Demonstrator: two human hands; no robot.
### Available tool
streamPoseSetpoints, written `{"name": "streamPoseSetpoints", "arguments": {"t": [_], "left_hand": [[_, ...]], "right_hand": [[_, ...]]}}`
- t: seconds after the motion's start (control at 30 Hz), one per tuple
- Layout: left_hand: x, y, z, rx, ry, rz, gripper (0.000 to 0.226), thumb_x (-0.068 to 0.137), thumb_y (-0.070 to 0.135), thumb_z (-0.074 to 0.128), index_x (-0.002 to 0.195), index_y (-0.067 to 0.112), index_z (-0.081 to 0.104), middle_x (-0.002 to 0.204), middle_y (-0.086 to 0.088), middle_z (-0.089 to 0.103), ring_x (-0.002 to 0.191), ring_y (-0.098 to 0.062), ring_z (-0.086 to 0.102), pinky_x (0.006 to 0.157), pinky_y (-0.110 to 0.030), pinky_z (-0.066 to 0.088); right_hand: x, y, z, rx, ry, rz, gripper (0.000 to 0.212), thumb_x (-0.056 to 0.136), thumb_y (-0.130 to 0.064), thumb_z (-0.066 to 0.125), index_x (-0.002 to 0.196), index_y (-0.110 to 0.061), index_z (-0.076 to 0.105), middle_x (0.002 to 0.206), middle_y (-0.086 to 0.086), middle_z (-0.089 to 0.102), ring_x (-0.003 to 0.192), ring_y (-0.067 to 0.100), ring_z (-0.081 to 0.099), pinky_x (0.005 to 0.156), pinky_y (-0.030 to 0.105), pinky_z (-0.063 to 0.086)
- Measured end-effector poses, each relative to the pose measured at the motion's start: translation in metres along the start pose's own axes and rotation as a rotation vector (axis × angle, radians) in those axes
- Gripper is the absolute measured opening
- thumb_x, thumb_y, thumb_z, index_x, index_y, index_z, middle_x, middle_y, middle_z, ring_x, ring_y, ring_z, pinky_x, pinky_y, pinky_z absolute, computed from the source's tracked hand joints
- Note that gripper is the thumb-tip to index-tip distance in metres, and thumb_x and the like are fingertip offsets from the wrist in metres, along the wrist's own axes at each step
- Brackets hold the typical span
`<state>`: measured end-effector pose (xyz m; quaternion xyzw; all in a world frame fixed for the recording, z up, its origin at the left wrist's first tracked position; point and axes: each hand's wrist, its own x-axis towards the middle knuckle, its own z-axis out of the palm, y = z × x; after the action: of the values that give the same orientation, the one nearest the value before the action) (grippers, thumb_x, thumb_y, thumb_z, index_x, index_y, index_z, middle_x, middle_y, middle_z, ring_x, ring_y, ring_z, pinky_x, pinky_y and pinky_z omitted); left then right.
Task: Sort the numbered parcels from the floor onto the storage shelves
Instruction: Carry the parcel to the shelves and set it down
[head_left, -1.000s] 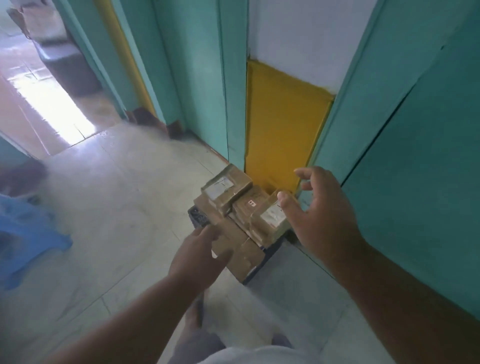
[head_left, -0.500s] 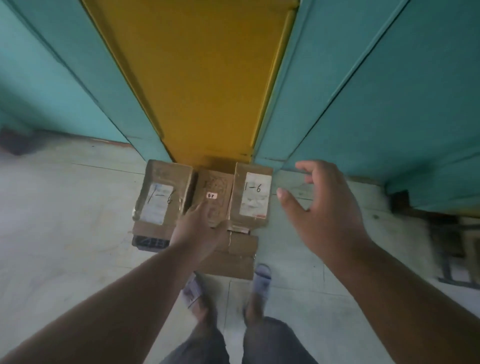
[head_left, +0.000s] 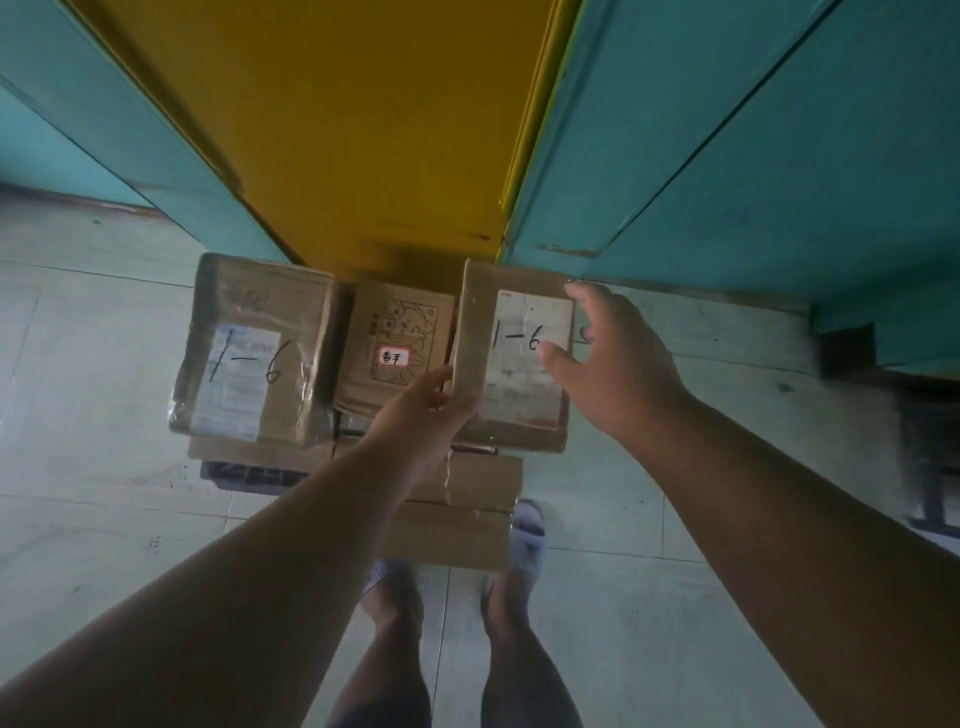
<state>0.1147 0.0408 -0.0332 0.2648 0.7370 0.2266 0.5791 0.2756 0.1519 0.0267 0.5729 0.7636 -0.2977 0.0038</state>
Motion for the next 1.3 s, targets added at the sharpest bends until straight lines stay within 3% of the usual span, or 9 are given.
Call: {"name": "streamPoseSetpoints", "arguments": {"t": [0.13, 0.33, 0.47, 0.6, 0.8, 0.9, 1.07, 1.2, 1.3], "left_hand": [[-0.008, 0.0, 0.008, -0.136, -0.013, 0.014, 0.013, 0.099, 0.047, 0.049, 0.104, 0.042, 0.06, 0.1, 0.006, 0.071, 0.096, -0.016, 0.067, 0.09, -0.044, 0.055], [-0.049, 0.002, -0.004, -0.548, -0.002, 0.042, 0.054, 0.085, 0.04, 0.072, 0.133, 0.044, 0.047, 0.112, 0.0, 0.073, 0.101, -0.019, 0.072, 0.092, -0.046, 0.054], [-0.107, 0.01, -0.025, -0.474, -0.089, 0.12, 0.076, 0.073, 0.028, 0.08, 0.136, 0.042, 0.042, 0.117, -0.007, 0.072, 0.106, -0.023, 0.07, 0.095, -0.048, 0.054], [-0.171, 0.032, -0.039, -0.333, -0.199, 0.272, 0.082, 0.077, 0.011, 0.076, 0.146, 0.03, 0.035, 0.128, -0.008, 0.066, 0.117, -0.022, 0.065, 0.086, -0.034, 0.059], [-0.239, 0.065, -0.05, -0.286, -0.367, 0.383, 0.063, 0.089, 0.006, 0.068, 0.144, 0.024, 0.043, 0.131, -0.014, 0.063, 0.119, -0.035, 0.062, 0.094, -0.054, 0.055], [-0.261, 0.079, -0.047, -0.209, -0.448, 0.399, 0.06, 0.087, 0.032, 0.071, 0.143, 0.03, 0.047, 0.129, -0.015, 0.063, 0.116, -0.04, 0.062, 0.098, -0.063, 0.049], [-0.307, 0.098, -0.021, -0.086, -0.5, 0.468, 0.06, 0.085, 0.039, 0.074, 0.138, 0.041, 0.047, 0.119, 0.01, 0.071, 0.109, -0.019, 0.068, 0.095, -0.046, 0.055], [-0.346, 0.123, 0.021, -0.006, -0.556, 0.559, 0.055, 0.084, 0.032, 0.075, 0.129, 0.048, 0.048, 0.117, 0.019, 0.071, 0.109, -0.011, 0.069, 0.098, -0.041, 0.054], [-0.371, 0.153, 0.078, 0.001, -0.61, 0.645, 0.061, 0.086, 0.006, 0.073, 0.129, 0.043, 0.047, 0.103, 0.016, 0.076, 0.095, -0.006, 0.072, 0.081, -0.028, 0.059]], "right_hand": [[0.009, 0.001, 0.014, 0.166, -0.016, 0.066, 0.067, 0.094, -0.031, 0.063, 0.152, -0.028, 0.029, 0.145, 0.0, 0.051, 0.114, 0.019, 0.06, 0.087, 0.032, 0.049], [-0.017, -0.007, -0.004, 0.378, 0.061, 0.077, 0.084, 0.091, -0.032, 0.068, 0.155, -0.037, 0.013, 0.122, -0.006, 0.061, 0.096, 0.012, 0.068, 0.077, 0.038, 0.061], [-0.053, -0.022, -0.051, 0.384, -0.008, 0.014, 0.076, 0.089, -0.034, 0.071, 0.152, -0.032, 0.027, 0.118, -0.006, 0.06, 0.1, 0.013, 0.065, 0.085, 0.043, 0.059], [-0.105, -0.045, -0.109, 0.373, 0.009, -0.092, 0.07, 0.086, -0.032, 0.074, 0.144, -0.033, 0.036, 0.118, -0.007, 0.057, 0.095, 0.005, 0.064, 0.073, 0.022, 0.055], [-0.191, -0.066, -0.17, 0.404, 0.164, -0.092, 0.07, 0.083, -0.035, 0.076, 0.142, -0.036, 0.039, 0.118, -0.001, 0.058, 0.101, 0.005, 0.061, 0.084, 0.032, 0.057], [-0.235, -0.062, -0.182, 0.442, 0.334, 0.019, 0.069, 0.079, -0.041, 0.076, 0.138, -0.04, 0.043, 0.119, -0.003, 0.059, 0.107, 0.004, 0.06, 0.094, 0.038, 0.053], [-0.31, -0.048, -0.192, 0.623, 0.458, 0.143, 0.073, 0.082, -0.026, 0.078, 0.143, -0.032, 0.039, 0.128, -0.005, 0.057, 0.112, 0.005, 0.059, 0.082, 0.022, 0.052], [-0.369, -0.022, -0.227, 0.661, 0.569, 0.154, 0.076, 0.074, -0.032, 0.083, 0.138, -0.038, 0.041, 0.125, -0.008, 0.06, 0.11, 0.008, 0.062, 0.09, 0.042, 0.057], [-0.42, 0.012, -0.265, 0.701, 0.714, 0.159, 0.075, 0.078, -0.023, 0.082, 0.14, -0.039, 0.041, 0.121, -0.009, 0.063, 0.104, 0.012, 0.067, 0.081, 0.041, 0.061]]}}
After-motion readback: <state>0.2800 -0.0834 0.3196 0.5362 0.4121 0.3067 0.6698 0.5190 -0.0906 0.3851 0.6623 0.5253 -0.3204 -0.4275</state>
